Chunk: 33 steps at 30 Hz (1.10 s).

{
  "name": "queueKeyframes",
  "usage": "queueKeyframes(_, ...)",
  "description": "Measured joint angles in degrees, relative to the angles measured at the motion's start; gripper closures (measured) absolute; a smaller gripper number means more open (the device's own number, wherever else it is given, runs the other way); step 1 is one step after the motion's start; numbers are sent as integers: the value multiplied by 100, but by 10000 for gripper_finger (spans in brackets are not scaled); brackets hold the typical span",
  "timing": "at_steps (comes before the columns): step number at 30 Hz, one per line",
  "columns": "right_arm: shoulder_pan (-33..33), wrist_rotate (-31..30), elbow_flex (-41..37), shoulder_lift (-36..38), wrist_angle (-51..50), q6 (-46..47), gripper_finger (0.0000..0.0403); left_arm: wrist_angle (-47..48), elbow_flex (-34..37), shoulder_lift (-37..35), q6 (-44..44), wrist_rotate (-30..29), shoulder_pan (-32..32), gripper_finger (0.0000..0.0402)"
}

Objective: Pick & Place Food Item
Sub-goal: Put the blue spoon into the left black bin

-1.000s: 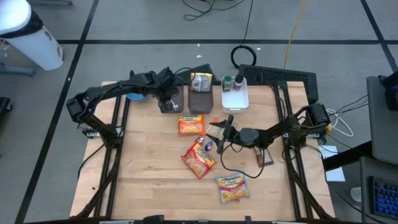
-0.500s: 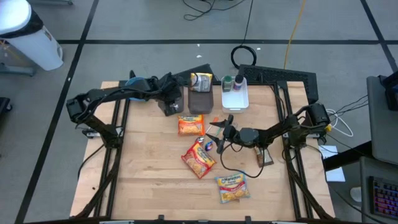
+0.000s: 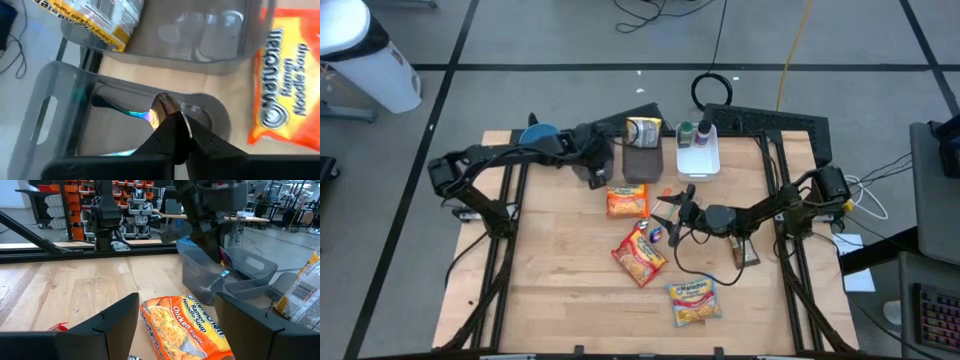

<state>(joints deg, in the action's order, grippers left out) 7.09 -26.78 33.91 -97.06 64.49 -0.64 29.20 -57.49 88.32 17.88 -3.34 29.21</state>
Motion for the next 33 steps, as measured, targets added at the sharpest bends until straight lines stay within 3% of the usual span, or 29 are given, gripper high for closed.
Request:
queueKeyframes(13, 0, 4, 4, 0, 0, 2, 149, -317, 327, -20, -172, 116, -11, 371)
queueKeyframes(33, 1, 4, 4, 0, -2, 0, 149, -318, 345, -2, -386, 263, -6, 242)
